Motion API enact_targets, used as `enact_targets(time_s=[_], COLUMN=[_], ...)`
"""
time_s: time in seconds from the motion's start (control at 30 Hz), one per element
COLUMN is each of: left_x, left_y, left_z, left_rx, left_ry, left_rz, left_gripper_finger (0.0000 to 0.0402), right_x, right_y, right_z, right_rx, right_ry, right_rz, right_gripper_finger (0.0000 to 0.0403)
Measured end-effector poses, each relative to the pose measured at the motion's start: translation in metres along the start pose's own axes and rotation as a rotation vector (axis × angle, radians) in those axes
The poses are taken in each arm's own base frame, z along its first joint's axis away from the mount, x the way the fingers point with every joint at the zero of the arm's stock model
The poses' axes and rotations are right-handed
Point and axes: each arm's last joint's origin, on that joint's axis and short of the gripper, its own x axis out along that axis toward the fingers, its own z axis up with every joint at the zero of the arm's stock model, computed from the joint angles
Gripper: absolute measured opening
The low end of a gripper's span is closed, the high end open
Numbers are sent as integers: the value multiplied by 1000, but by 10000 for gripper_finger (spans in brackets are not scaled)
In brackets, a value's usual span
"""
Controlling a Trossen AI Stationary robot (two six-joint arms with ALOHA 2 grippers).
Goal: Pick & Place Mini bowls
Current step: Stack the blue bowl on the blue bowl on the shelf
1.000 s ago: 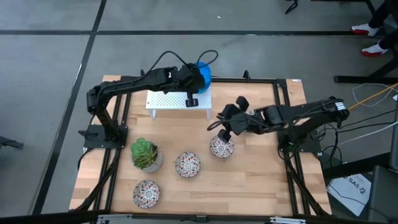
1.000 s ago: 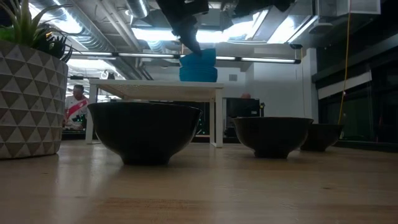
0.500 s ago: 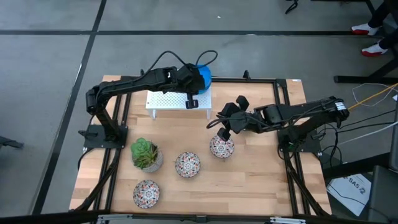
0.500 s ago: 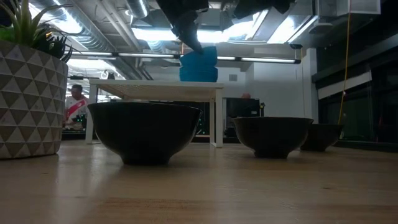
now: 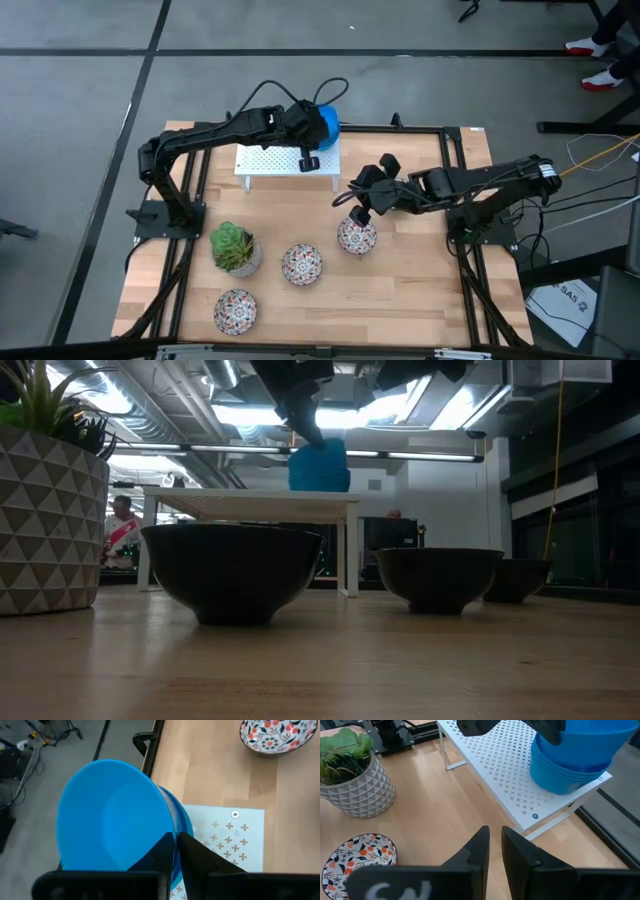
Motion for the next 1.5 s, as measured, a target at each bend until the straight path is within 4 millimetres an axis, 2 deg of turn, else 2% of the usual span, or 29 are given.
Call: enact_targets(time_s=[0.73,0.87,1.13,1.5], left_x=[0,-1,-1,-1], left_y=[1,-1,-2,-3], left_z=[-1,0,0,-1], left_rx=[17,29,40,78], left_ry=[24,26,11,16], left_rz=[58,66,12,7], left_gripper_finger=[125,104,11,4], right_x=[0,0,0,0], right_y=[0,0,0,0], right_z=[0,0,0,0], right_rx=[0,-4,-22,-24], right_ry=[0,0,0,0], right_rz=[0,0,0,0], right_gripper_finger=[52,52,52,52])
